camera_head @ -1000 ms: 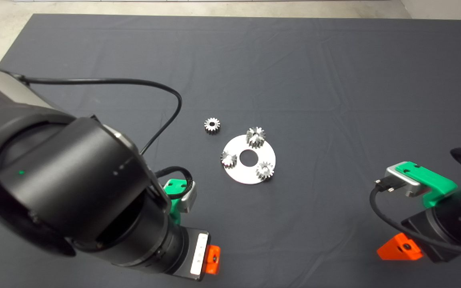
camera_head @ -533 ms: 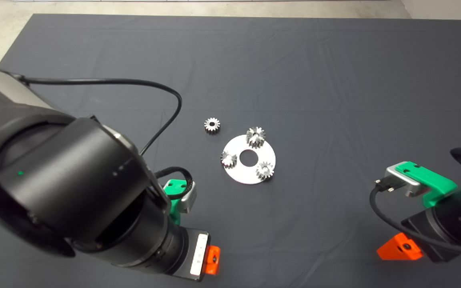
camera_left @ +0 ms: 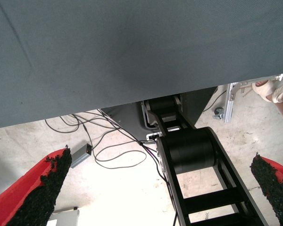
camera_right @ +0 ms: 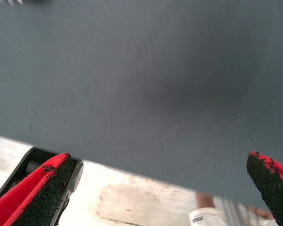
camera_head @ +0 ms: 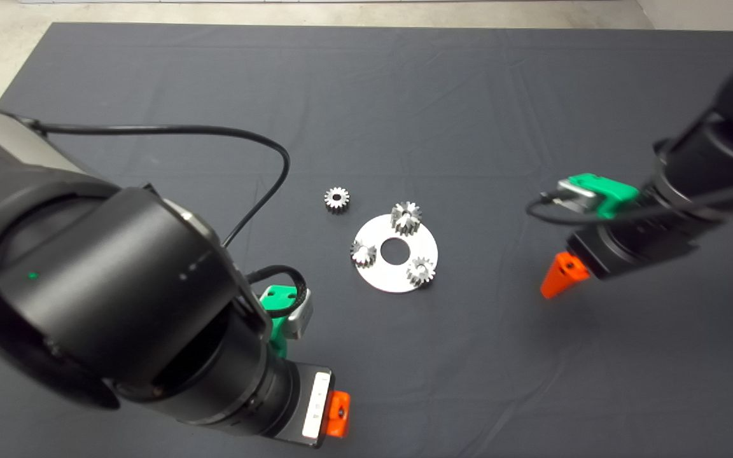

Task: Remove an incorrectly installed larger gear and replace it with the correct smaller gear

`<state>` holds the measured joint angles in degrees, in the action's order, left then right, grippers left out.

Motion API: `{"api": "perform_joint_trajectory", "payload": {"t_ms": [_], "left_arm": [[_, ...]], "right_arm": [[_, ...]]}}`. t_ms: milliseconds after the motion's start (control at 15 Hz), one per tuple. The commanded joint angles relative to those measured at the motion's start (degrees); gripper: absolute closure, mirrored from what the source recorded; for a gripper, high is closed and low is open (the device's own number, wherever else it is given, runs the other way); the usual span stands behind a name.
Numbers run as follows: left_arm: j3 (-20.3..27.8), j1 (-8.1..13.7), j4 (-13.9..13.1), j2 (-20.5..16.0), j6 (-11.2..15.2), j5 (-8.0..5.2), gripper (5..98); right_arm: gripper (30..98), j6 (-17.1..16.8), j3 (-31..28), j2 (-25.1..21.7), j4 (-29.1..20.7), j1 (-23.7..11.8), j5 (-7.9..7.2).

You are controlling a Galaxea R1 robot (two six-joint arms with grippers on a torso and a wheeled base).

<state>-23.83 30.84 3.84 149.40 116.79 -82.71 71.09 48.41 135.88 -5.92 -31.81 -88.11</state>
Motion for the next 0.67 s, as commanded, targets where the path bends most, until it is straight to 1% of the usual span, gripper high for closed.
{"api": "perform_joint_trajectory", "payload": {"t_ms": [0,200,267,467,600], "left_arm": [[0.8,1.0,-1.0,0.1,0.6,-0.34,5.4],[0.8,1.0,-1.0,0.1,0.6,-0.26,5.4],[0.8,1.0,-1.0,0.1,0.6,-0.26,5.4],[0.8,1.0,-1.0,0.2,0.6,-0.34,5.4],[0.8,1.0,-1.0,0.2,0.6,-0.34,5.4]], "right_arm": [[30.8,-10.5,15.8,12.6,0.9,2.9,-5.58],[30.8,-14.7,25.8,21.1,0.9,3.2,-5.58],[30.8,-15.9,28.4,23.1,0.9,3.7,-5.58],[30.8,-20.0,34.2,27.0,1.7,4.7,-5.67],[30.8,-22.1,36.8,30.1,5.0,5.0,-5.75]]}}
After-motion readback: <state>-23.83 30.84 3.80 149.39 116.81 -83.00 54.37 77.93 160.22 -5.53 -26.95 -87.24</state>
